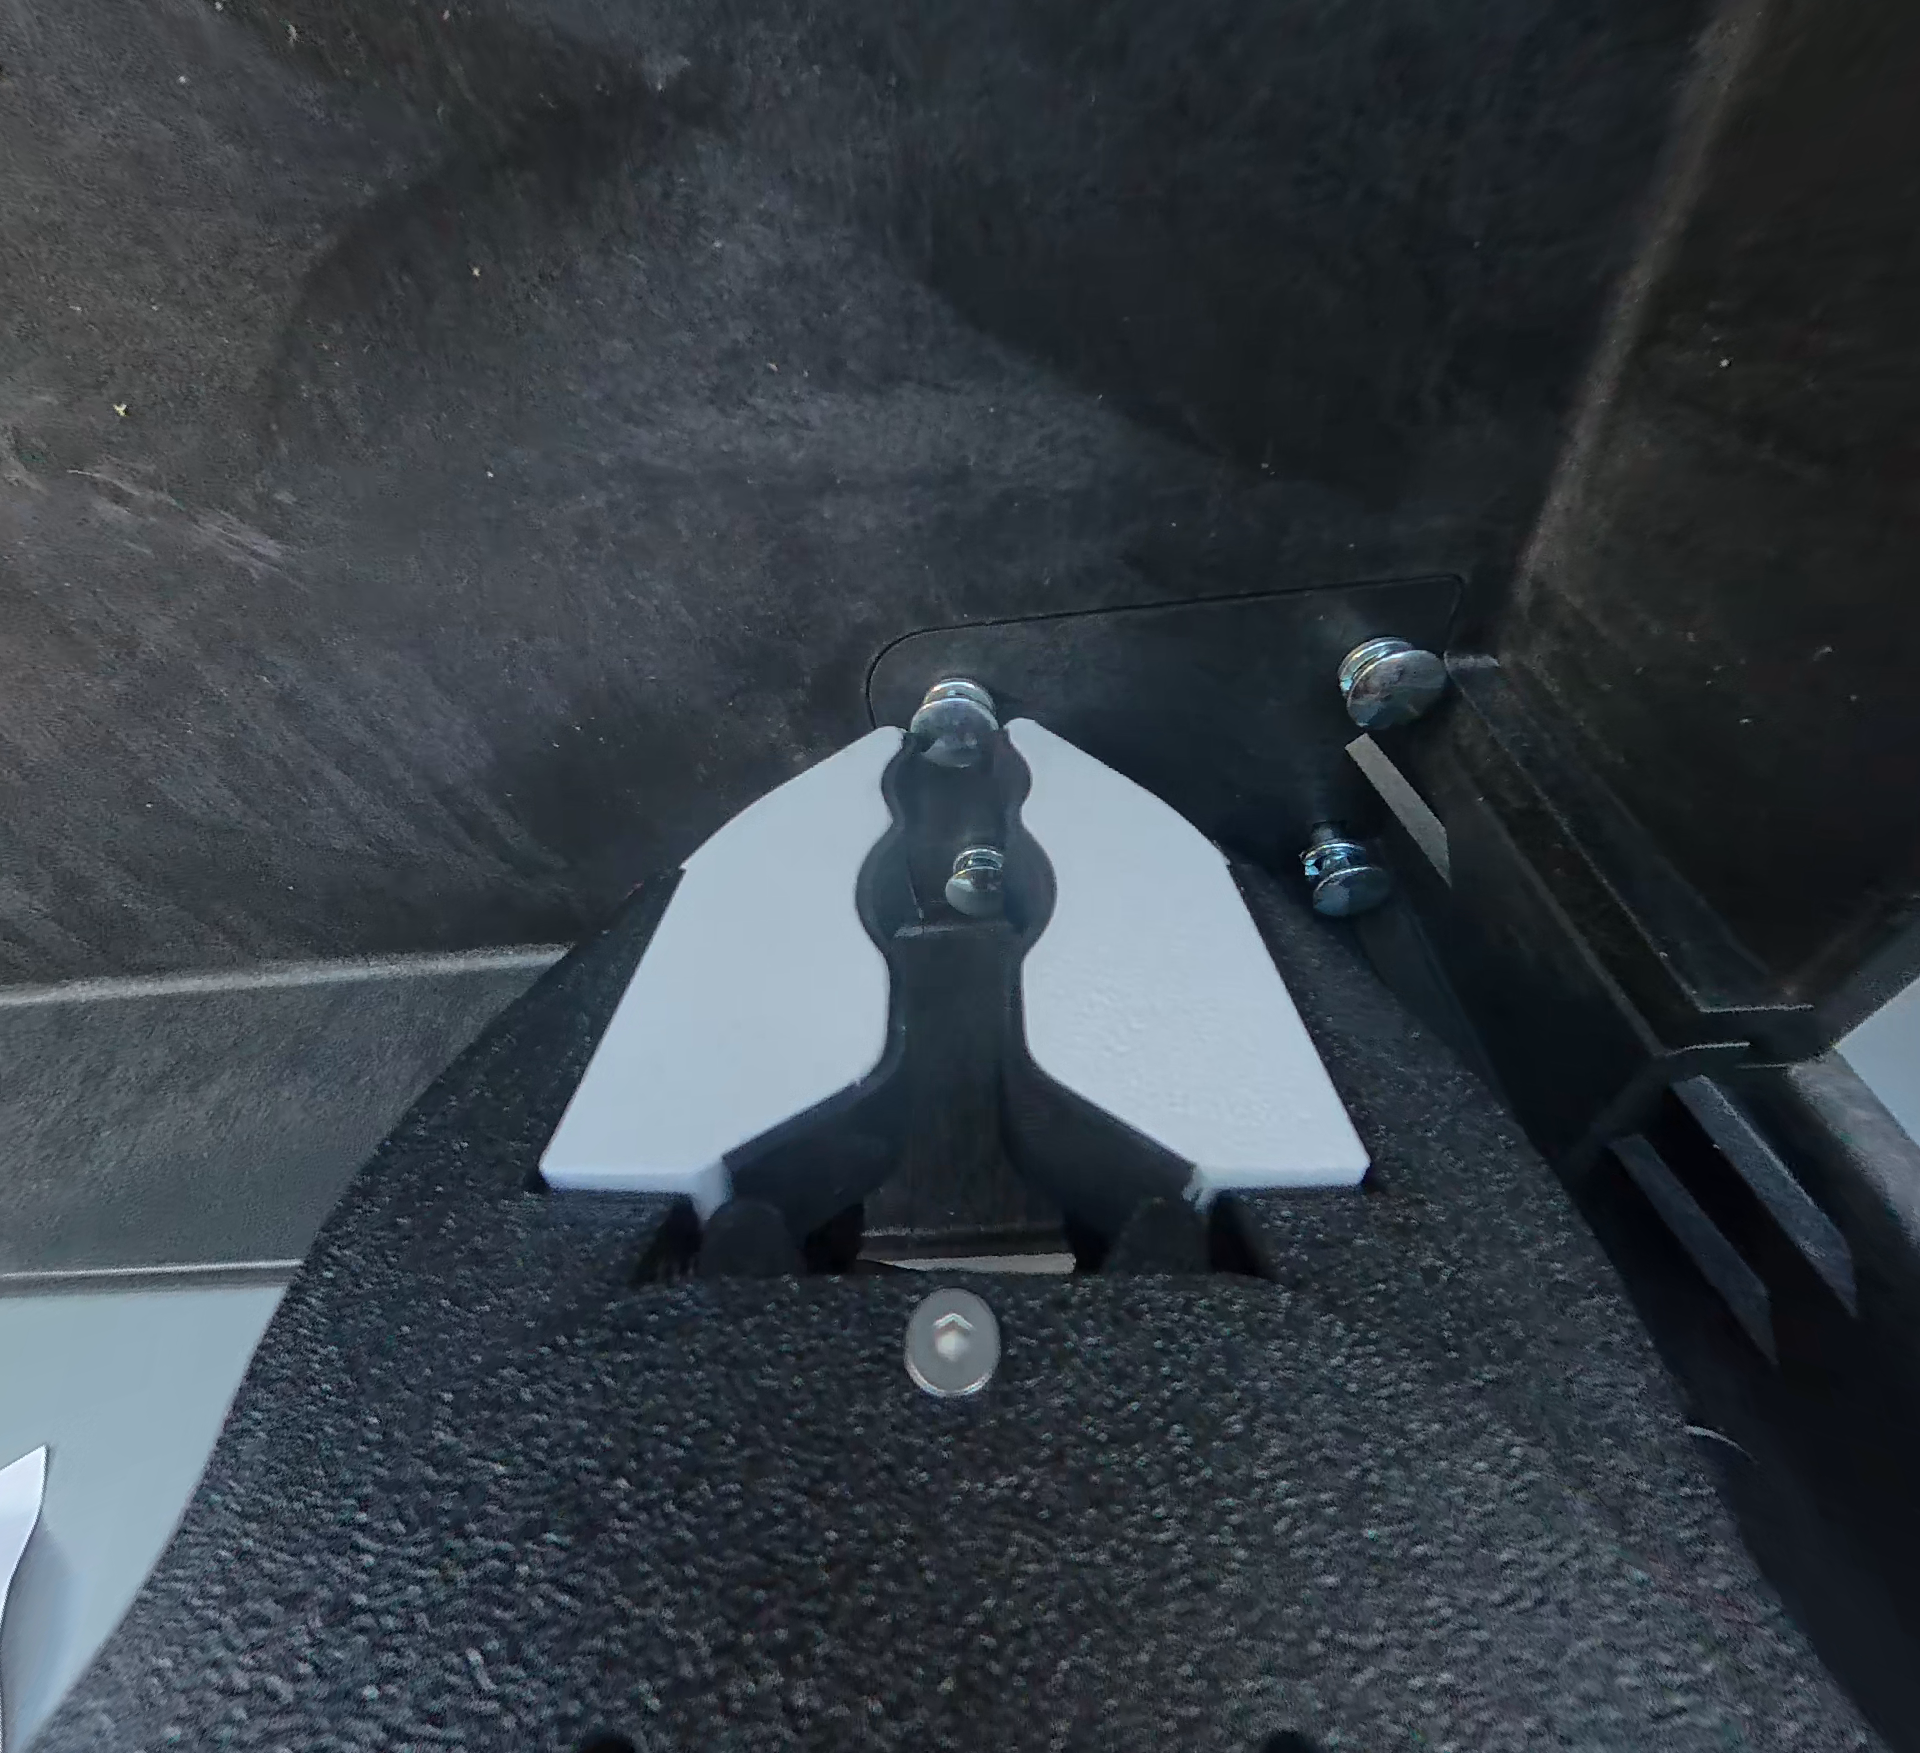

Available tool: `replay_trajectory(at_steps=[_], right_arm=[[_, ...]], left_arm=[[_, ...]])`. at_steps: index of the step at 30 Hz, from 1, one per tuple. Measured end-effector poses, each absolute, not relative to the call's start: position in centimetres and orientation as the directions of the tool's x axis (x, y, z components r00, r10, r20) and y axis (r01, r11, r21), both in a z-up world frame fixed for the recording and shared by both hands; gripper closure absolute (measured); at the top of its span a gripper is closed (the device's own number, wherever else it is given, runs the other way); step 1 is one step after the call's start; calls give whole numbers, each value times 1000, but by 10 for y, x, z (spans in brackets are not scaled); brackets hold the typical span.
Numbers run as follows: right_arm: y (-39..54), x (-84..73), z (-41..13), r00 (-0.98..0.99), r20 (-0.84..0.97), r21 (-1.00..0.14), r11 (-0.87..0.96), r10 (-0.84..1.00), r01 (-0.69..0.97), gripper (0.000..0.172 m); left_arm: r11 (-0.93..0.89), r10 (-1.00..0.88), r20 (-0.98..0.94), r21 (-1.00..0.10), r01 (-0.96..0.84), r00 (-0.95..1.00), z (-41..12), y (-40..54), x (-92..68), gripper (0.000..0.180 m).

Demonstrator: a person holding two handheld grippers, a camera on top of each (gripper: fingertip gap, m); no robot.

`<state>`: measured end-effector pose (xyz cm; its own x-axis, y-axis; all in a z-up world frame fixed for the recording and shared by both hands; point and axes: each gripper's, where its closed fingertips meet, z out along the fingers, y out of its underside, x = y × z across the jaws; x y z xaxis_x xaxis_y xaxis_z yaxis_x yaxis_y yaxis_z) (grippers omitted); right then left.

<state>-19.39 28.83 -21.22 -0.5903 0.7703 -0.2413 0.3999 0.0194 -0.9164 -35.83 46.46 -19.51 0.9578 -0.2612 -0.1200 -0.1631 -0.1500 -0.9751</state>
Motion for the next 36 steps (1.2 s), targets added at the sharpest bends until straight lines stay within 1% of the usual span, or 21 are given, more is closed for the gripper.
replay_trajectory(at_steps=[20, 36], right_arm=[[288, -194, -212, -592, -248, -915, 15, 767, 404, 172], [287, -193, -211, -596, -248, -917, 15, 764, 400, 172]], left_arm=[[-140, -288, -110, -978, -155, 951, -195, 469, -357, 163], [-146, -297, -92, -979, -141, 950, -195, 468, -357, 165]])
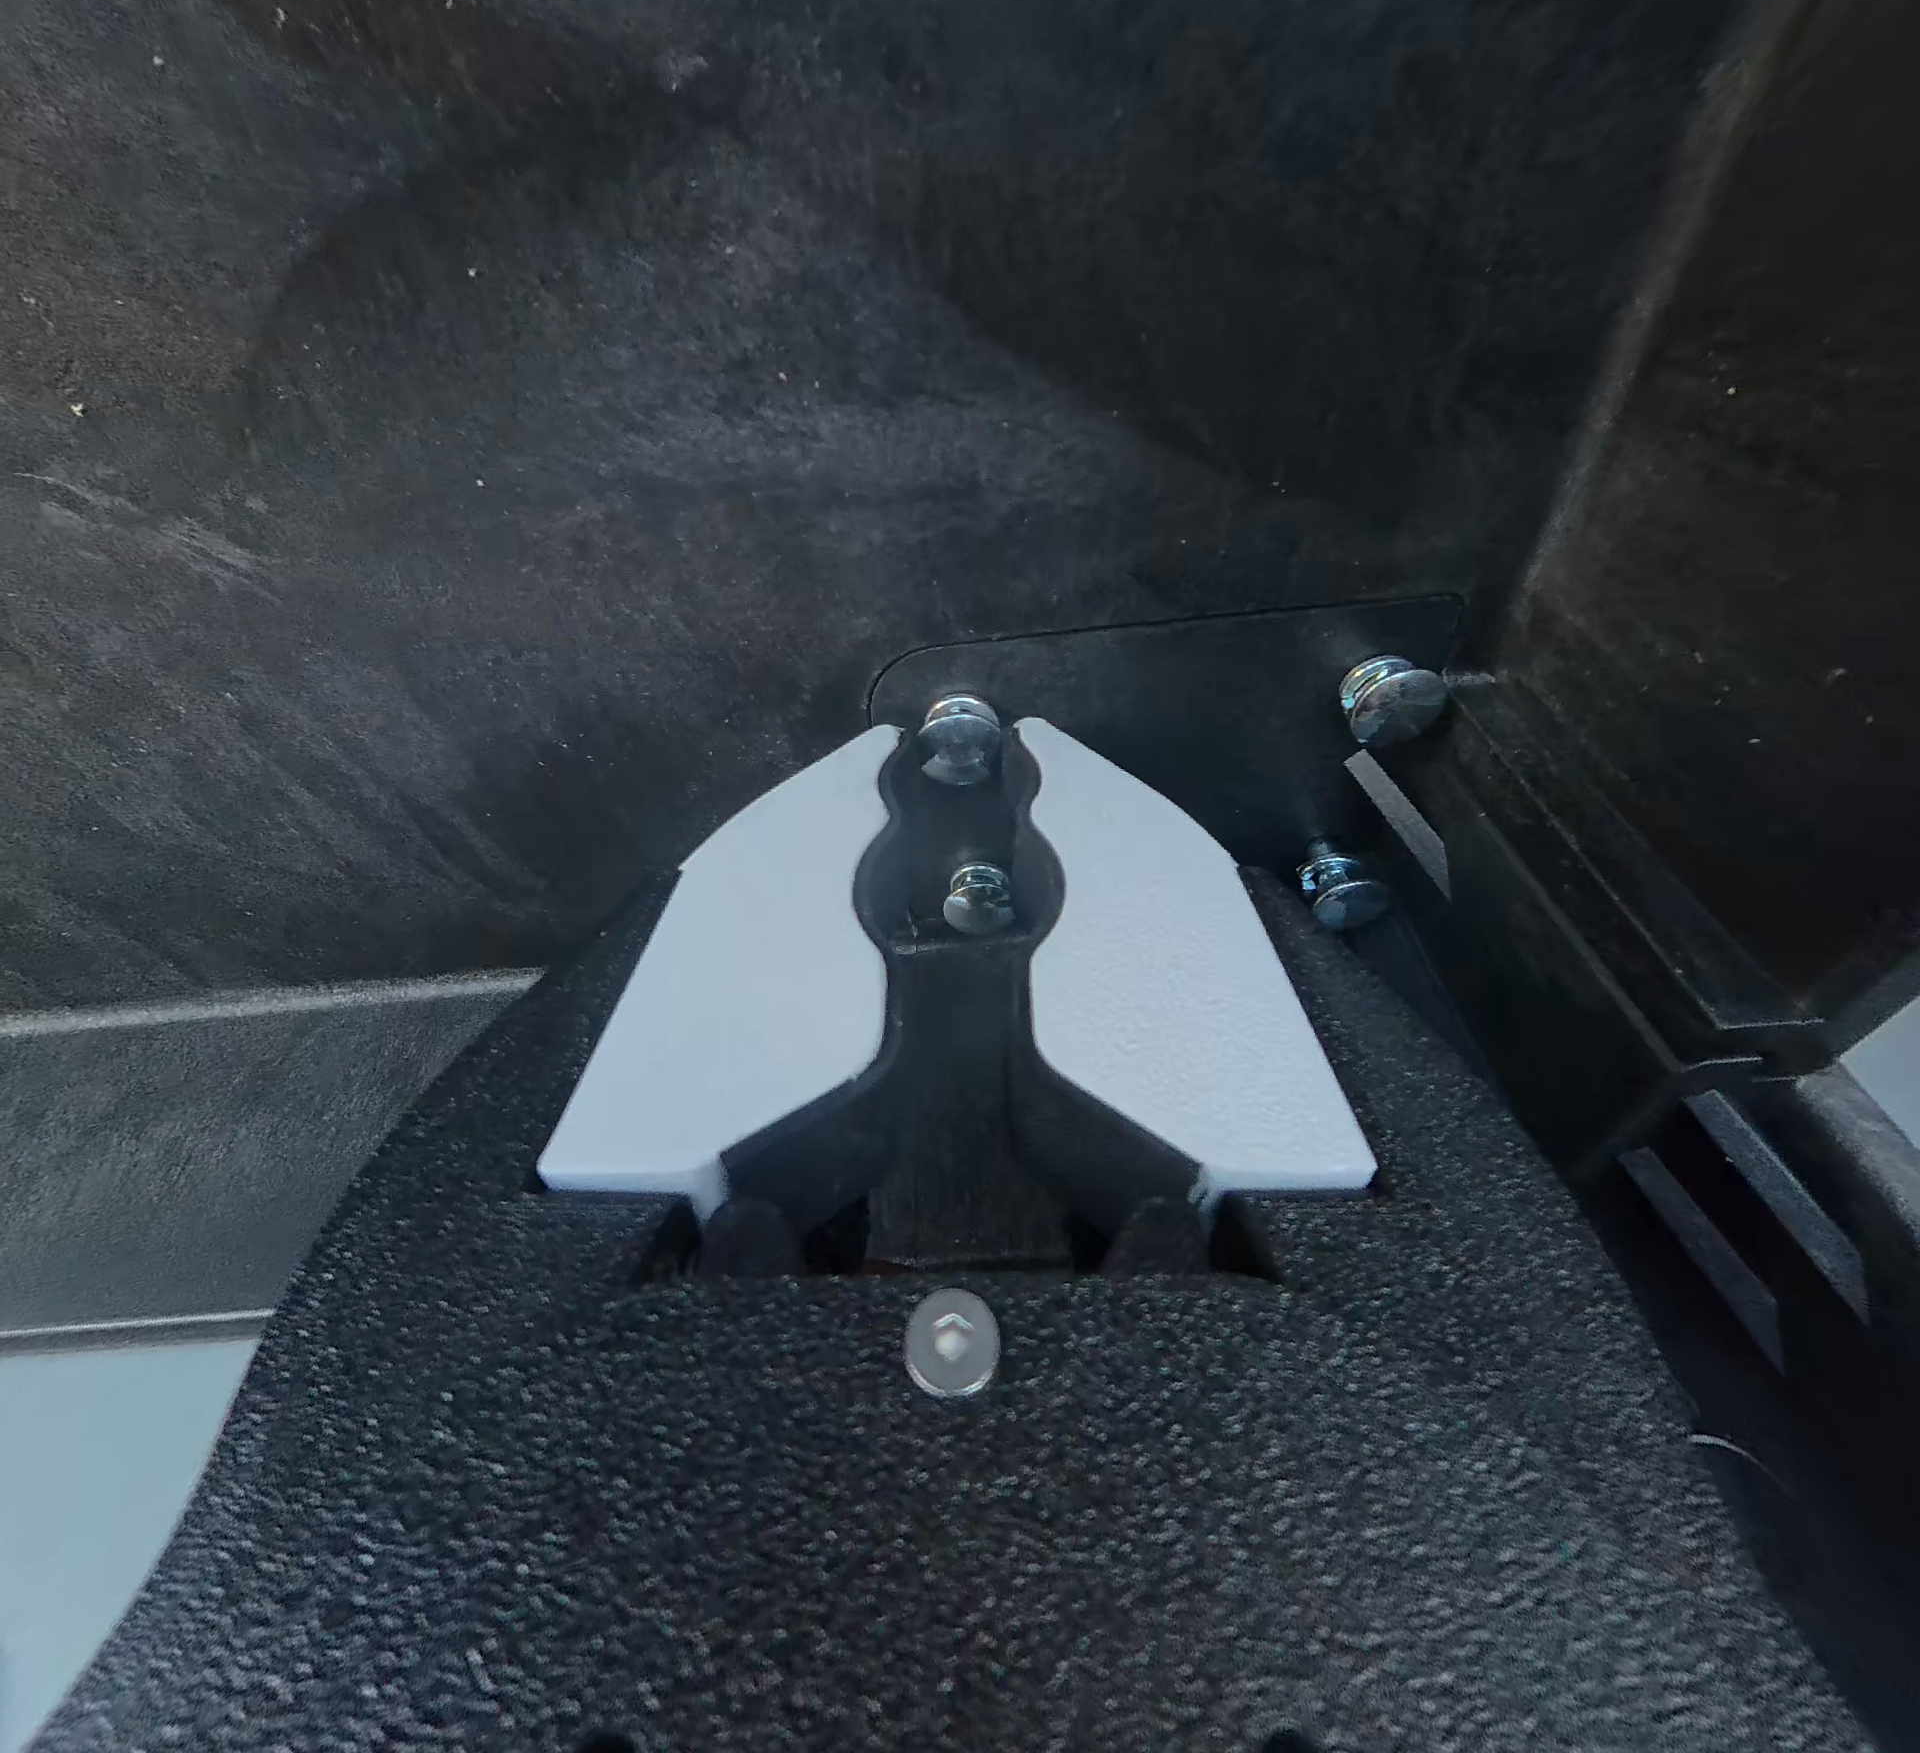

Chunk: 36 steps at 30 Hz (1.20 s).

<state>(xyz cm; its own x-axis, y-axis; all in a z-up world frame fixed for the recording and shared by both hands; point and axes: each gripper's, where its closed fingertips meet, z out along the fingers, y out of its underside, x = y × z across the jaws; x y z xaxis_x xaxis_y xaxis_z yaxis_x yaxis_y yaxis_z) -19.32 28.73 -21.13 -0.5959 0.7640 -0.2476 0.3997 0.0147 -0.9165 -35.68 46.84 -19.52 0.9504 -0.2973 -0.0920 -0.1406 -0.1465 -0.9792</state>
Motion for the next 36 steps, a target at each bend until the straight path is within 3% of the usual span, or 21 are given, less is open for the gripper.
replay_trajectory(at_steps=[36], right_arm=[[286, -193, -212, -601, -254, -915, 14, 758, 404, 172]], left_arm=[[-149, -297, -88, -979, -137, 951, -194, 469, -357, 165]])
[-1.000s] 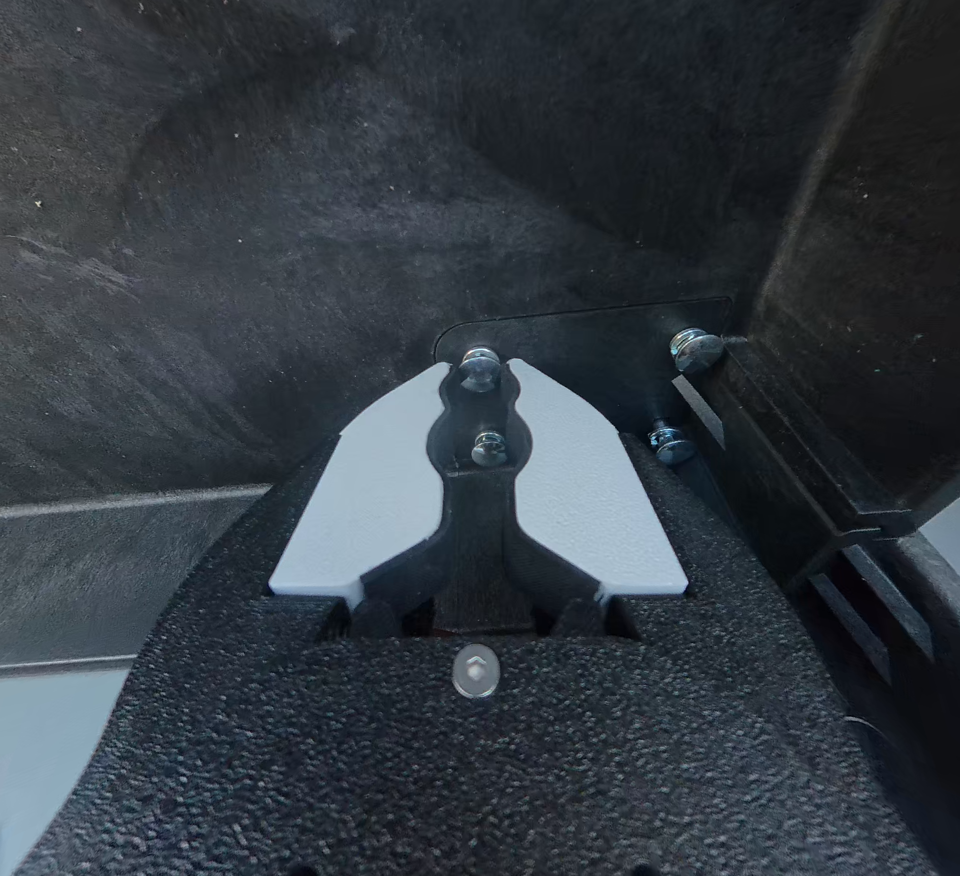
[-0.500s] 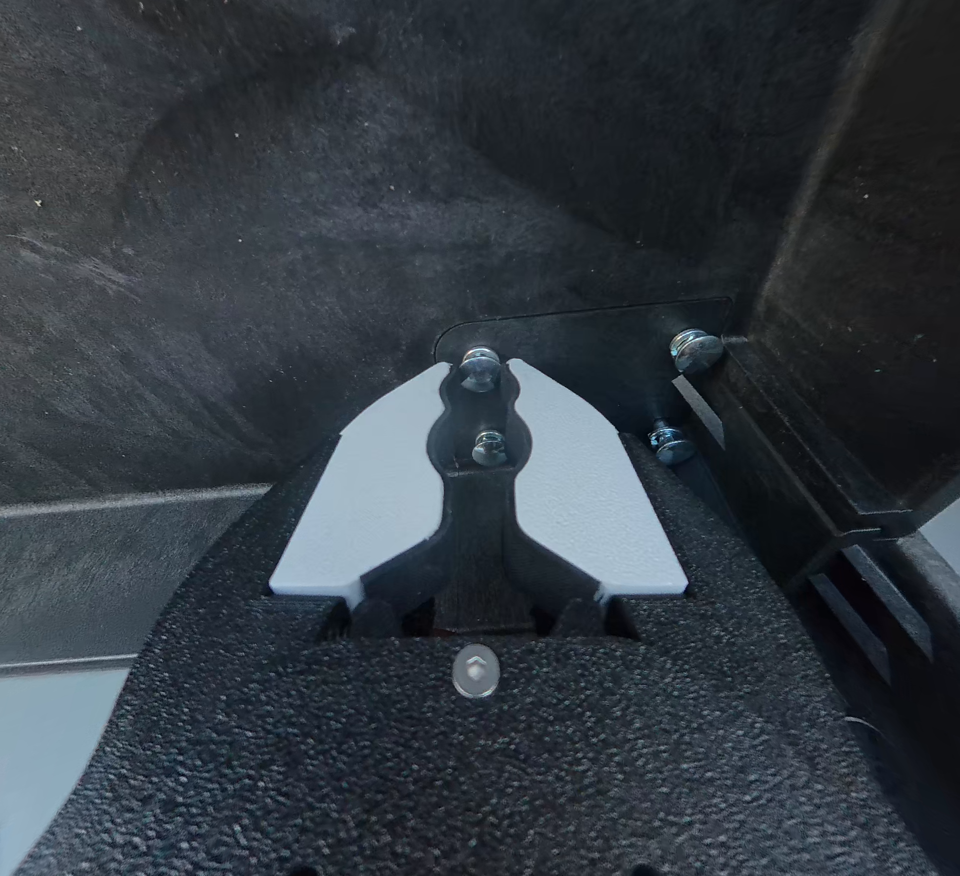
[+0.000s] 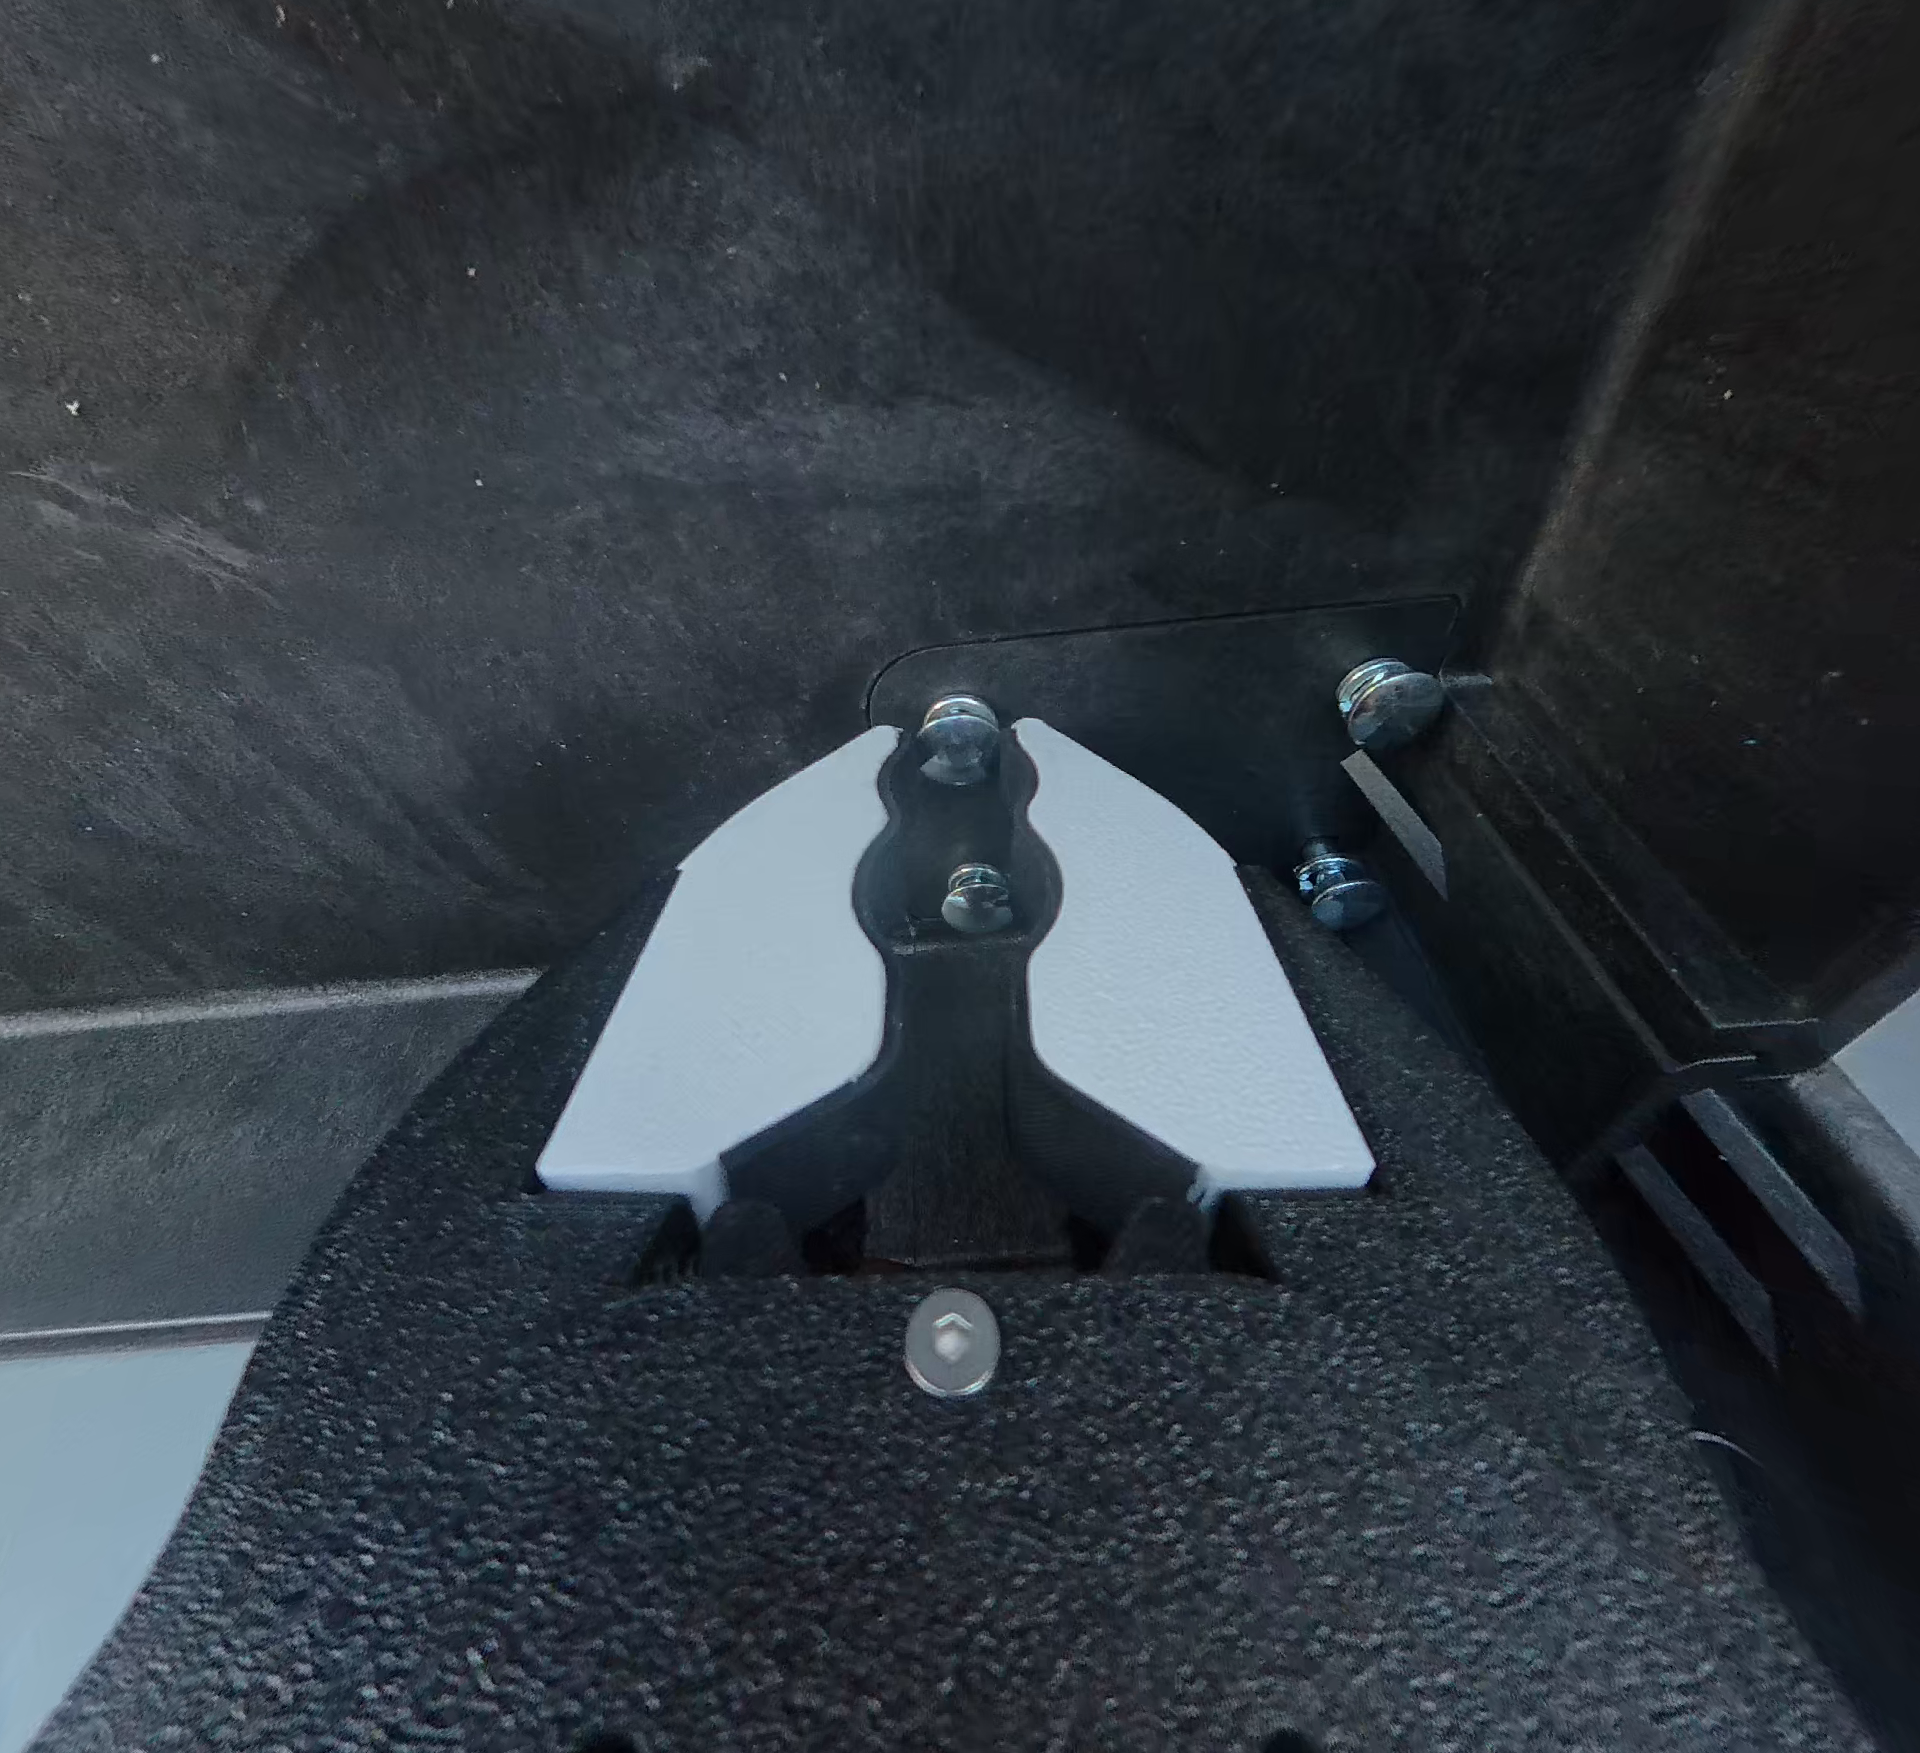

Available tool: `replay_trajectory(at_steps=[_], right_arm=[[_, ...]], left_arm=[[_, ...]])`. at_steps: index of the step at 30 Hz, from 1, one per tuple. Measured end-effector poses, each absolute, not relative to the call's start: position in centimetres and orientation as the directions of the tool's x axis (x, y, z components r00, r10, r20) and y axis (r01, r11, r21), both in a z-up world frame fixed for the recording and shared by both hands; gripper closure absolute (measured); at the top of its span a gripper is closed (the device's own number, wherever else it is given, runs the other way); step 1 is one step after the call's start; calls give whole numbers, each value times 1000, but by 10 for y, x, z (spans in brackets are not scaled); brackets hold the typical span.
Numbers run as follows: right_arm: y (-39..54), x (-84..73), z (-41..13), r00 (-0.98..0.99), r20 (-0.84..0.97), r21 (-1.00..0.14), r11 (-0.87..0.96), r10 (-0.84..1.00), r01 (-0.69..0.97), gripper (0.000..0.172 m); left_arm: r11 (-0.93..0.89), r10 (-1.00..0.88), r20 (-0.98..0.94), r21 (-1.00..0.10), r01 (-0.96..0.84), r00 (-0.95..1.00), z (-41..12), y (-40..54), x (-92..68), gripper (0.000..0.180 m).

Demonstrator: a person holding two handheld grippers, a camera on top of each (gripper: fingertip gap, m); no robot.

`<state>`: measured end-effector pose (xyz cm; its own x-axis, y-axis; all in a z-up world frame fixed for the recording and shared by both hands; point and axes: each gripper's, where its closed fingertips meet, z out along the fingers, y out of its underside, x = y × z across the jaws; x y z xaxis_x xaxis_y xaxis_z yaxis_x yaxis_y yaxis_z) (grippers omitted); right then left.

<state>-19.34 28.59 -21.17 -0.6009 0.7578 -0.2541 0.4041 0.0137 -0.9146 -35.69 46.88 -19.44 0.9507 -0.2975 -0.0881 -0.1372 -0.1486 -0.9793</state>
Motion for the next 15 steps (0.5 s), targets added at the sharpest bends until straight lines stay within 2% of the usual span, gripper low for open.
replay_trajectory(at_steps=[6, 9, 11, 14, 15], right_arm=[[287, -193, -210, -603, -255, -919, 4, 756, 395, 172], [286, -192, -209, -607, -258, -920, 2, 751, 393, 172], [286, -192, -208, -611, -257, -922, 1, 749, 388, 172], [285, -192, -209, -615, -264, -919, 0, 743, 394, 172], [285, -191, -208, -616, -264, -920, -2, 742, 392, 172]], left_arm=[[-184, -309, -174, -954, -238, 935, -198, 462, -359, 167], [-257, -326, -202, -921, -292, 924, -208, 454, -365, 164], [-372, -351, -183, -873, -316, 918, -229, 451, -368, 162], [-487, -410, -158, -795, -362, 898, -252, 455, -360, 167], [-473, -387, -155, -813, -340, 909, -246, 460, -360, 169]])
